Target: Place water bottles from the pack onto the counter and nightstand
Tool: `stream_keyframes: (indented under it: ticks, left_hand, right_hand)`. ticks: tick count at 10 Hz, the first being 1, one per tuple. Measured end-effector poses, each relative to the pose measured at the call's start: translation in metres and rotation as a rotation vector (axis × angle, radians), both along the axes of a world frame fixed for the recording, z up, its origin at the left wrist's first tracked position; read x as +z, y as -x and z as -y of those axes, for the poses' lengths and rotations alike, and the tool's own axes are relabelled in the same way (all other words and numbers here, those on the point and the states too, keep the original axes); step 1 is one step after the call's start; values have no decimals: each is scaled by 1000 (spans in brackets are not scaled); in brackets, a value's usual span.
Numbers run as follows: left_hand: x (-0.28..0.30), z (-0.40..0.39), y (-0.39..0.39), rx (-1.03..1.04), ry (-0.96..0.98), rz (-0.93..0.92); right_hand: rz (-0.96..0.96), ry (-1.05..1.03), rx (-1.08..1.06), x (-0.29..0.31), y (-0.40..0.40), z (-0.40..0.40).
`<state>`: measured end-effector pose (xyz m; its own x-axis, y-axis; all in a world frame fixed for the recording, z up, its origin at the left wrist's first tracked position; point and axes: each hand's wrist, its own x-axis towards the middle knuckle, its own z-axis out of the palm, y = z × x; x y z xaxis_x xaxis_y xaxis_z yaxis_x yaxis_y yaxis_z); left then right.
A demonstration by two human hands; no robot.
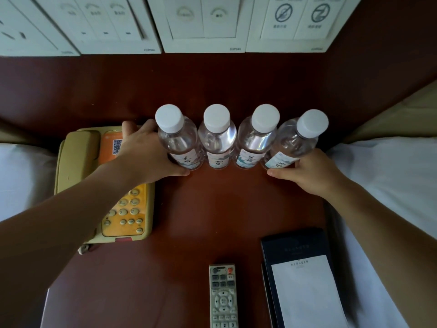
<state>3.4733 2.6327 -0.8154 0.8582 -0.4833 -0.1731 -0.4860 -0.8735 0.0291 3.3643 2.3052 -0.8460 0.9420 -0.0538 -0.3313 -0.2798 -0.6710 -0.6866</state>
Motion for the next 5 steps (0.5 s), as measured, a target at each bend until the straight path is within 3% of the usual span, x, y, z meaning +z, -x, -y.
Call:
stream_keyframes:
  ticks: [3, 4, 5]
  left_hand:
    - [6, -4, 3, 8, -17, -16]
    - [35, -8, 9, 54, 35, -36]
    - [82, -12, 27, 123, 289, 89]
  right_hand:
    - [-66, -70, -27, 8, 7, -3]
    - [-1, -108, -124, 30, 19, -1]
    - [147, -81, -234, 85, 33, -6]
